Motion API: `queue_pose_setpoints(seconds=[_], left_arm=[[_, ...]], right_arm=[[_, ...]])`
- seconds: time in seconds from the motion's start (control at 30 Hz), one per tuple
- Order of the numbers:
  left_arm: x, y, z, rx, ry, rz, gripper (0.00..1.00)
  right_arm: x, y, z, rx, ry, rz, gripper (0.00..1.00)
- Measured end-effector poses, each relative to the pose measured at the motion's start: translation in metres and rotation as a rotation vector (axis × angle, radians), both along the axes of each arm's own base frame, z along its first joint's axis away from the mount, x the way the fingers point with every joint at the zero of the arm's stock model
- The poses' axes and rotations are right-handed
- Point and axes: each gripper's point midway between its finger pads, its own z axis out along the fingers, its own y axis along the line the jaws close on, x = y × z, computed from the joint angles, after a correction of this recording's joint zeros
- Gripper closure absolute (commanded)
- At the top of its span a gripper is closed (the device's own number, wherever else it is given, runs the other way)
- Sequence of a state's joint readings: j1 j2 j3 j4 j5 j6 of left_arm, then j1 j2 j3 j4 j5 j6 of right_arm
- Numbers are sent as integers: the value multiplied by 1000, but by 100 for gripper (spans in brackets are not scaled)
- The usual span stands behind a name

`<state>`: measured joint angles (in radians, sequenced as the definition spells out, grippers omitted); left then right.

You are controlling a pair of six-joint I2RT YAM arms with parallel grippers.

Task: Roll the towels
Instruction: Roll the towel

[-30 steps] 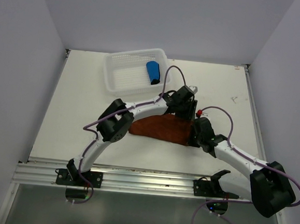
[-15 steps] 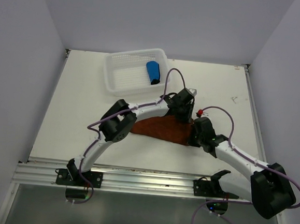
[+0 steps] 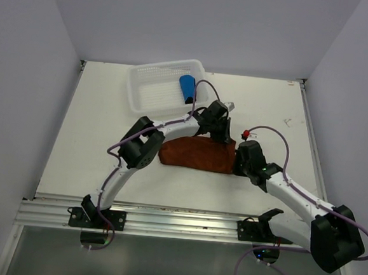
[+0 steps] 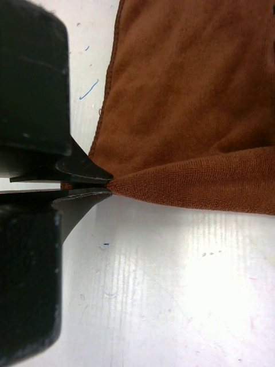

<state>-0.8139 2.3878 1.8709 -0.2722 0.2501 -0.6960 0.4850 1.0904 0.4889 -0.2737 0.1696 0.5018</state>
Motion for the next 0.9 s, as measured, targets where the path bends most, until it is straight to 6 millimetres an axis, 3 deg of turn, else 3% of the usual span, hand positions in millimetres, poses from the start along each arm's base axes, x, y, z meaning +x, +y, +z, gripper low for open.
queue_pose_setpoints(seconds=[0.5, 0.7, 0.9], left_arm=[[17, 16, 19, -176, 6, -1, 97], [20, 22, 33, -217, -13, -2, 98], [20, 29, 30, -219, -10, 5, 98]], right_arm=[[15, 18, 30, -85, -49, 136, 100], [13, 30, 28, -162, -52, 203, 100], [13, 37, 25, -210, -48, 234, 100]])
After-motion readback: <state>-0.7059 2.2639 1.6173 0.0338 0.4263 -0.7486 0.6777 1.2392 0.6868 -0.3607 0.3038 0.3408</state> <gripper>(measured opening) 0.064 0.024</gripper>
